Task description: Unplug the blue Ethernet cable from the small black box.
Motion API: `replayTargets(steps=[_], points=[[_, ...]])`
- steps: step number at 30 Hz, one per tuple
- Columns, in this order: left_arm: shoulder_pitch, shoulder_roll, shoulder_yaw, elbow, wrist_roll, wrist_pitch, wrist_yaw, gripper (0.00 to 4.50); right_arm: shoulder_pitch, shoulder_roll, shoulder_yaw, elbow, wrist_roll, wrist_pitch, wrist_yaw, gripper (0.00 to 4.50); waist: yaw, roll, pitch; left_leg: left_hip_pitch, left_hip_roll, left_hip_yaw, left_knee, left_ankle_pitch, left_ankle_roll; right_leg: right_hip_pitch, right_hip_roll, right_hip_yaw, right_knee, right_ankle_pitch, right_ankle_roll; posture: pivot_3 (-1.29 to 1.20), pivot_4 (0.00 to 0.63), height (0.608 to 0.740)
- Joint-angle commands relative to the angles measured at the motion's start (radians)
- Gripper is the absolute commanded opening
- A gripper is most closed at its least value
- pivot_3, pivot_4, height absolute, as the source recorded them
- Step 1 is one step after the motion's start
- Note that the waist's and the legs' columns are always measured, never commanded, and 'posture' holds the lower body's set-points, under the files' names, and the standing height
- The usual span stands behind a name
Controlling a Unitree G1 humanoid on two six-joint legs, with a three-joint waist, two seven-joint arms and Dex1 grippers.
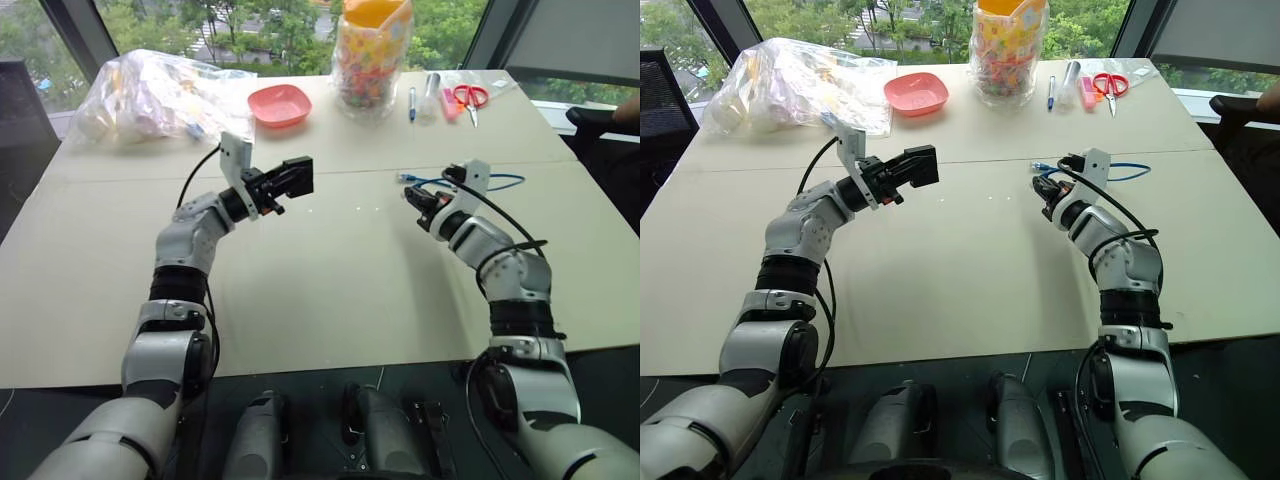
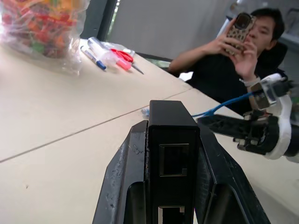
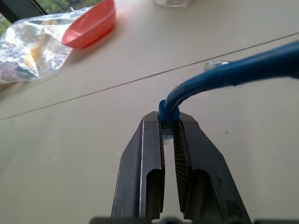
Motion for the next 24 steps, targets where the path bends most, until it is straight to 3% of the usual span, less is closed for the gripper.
replayTargets(steps=[1, 7, 8, 12, 16, 20, 24], points=[[0.009, -0.042, -0.046, -0.02, 0.04, -0.079, 0.016, 0.53, -0.093, -0.023, -0.012, 0.181, -0.076, -0.113, 0.032, 1.16, 0.001, 0.0, 0.0, 0.0, 0.0, 0.001, 0.0, 0.0, 0.0, 0.0, 0.0, 0.0, 0.0, 0.0, 0.0, 0.0, 0.15, 0.74], [-0.003, -0.079, -0.086, 0.037, 0.087, -0.165, 0.035, 0.53, -0.106, -0.038, 0.012, 0.201, -0.121, -0.047, 0.082, 4.2, 0.001, 0.0, 0.0, 0.0, 0.0, 0.0, 0.0, 0.0, 0.0, 0.001, 0.0, 0.0, 0.0, 0.0, 0.001, 0.0, 0.15, 0.74], [-0.013, -0.087, -0.083, 0.058, 0.094, -0.186, 0.052, 0.53, -0.069, -0.047, 0.031, 0.132, -0.121, 0.017, 0.09, 4.45, 0.001, 0.0, 0.0, 0.0, 0.0, 0.0, 0.0, 0.0, 0.0, 0.0, 0.0, 0.0, 0.0, 0.0, 0.001, 0.0, 0.15, 0.74], [-0.047, -0.106, -0.081, 0.146, 0.129, -0.28, 0.085, 0.53, 0.129, -0.089, 0.111, -0.263, -0.078, 0.287, 0.111, 4.45, 0.008, 0.0, 0.0, 0.0, 0.002, -0.003, 0.0, 0.0, 0.0, 0.001, -0.001, -0.001, 0.0, -0.001, 0.002, 0.0, 0.15, 0.74], [-0.084, -0.138, -0.075, 0.262, 0.147, -0.363, 0.107, 0.53, 0.322, -0.081, 0.118, -0.681, 0.1, 0.53, 0.137, 4.45, 0.013, -0.001, -0.001, 0.0, 0.002, -0.005, 0.0, -0.001, 0.001, 0.001, -0.001, -0.001, -0.001, -0.001, 0.002, 0.0, 0.15, 0.74], [-0.126, -0.167, -0.079, 0.416, 0.196, -0.48, 0.164, 0.53, 0.412, -0.047, 0.11, -0.869, 0.168, 0.623, 0.108, 4.45, 0.013, -0.001, -0.001, 0.0, 0.003, -0.004, 0.001, -0.001, 0.001, 0.002, -0.001, -0.002, -0.001, 0.0, 0.001, 0.0, 0.15, 0.74], [-0.159, -0.193, -0.09, 0.554, 0.257, -0.578, 0.241, 0.53, 0.411, 0.025, 0.047, -0.878, 0.16, 0.61, 0.029, 4.45, 0.017, -0.001, -0.001, 0.0, 0.003, -0.004, 0.002, -0.001, 0.001, 0.002, -0.001, -0.002, -0.002, 0.0, 0.0, 0.0, 0.15, 0.74]])
